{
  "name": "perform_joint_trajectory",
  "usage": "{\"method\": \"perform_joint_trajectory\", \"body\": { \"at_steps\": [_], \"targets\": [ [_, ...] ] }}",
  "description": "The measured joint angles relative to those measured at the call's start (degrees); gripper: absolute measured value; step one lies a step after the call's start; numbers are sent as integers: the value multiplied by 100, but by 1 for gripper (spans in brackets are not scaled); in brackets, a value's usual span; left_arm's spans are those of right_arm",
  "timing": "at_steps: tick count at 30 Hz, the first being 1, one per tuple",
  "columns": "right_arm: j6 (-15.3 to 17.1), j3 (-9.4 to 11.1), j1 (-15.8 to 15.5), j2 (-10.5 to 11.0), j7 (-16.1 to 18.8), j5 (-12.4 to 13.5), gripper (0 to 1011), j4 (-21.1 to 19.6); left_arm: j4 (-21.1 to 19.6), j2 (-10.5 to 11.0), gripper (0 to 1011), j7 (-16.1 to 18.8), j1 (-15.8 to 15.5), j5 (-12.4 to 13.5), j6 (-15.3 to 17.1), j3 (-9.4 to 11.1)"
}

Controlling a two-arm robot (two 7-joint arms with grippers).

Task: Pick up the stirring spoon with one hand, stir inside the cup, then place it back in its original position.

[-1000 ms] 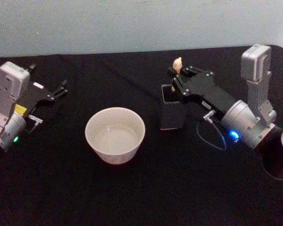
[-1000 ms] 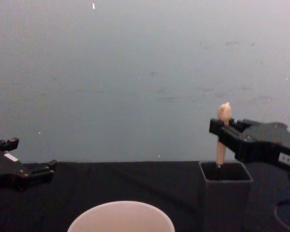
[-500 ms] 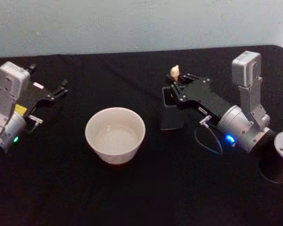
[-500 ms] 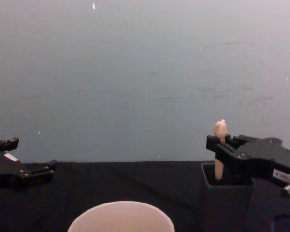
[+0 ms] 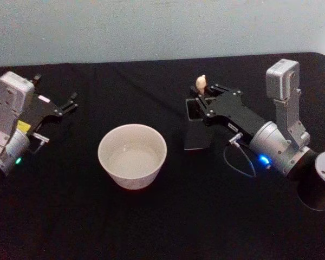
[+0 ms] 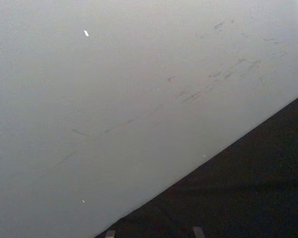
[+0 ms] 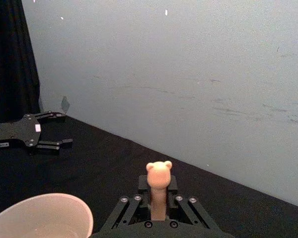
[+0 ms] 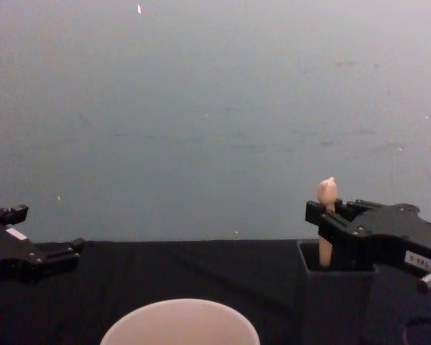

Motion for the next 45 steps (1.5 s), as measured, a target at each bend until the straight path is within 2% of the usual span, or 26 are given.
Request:
{"method": "perform_joint_trajectory", "body": {
  "at_steps": [5,7,8,11,17,18,27,33,37,40,43,45],
  "targets": [
    [-2,3,0,3,4,9,365,-4,0,0,1001,0,0,0,0,0],
    [-2,3,0,3,4,12,394,-4,0,0,1001,0,0,0,0,0],
    [-2,4,0,4,5,13,465,-5,0,0,1001,0,0,0,0,0],
    [-2,5,0,5,6,14,524,-6,0,0,1001,0,0,0,0,0],
    [-2,6,0,6,9,17,723,-9,0,0,1001,0,0,0,0,0],
    [-3,6,0,6,10,18,782,-9,0,0,1001,0,0,0,0,0],
    [-2,6,0,6,14,21,997,-9,0,0,1001,0,0,0,0,0],
    [-3,19,7,2,41,42,1002,-6,0,0,1001,0,0,0,0,0],
    [-57,115,39,-32,31,104,1002,-24,0,0,1001,0,0,0,0,0],
    [-138,262,55,-107,-153,113,1002,-43,0,0,1001,0,0,0,0,0],
    [-270,433,62,-217,-542,-85,1002,-7,0,0,1001,0,0,0,0,0],
    [-352,537,77,-297,-858,-334,1002,92,0,0,1001,0,0,0,0,0]
  ]
}}
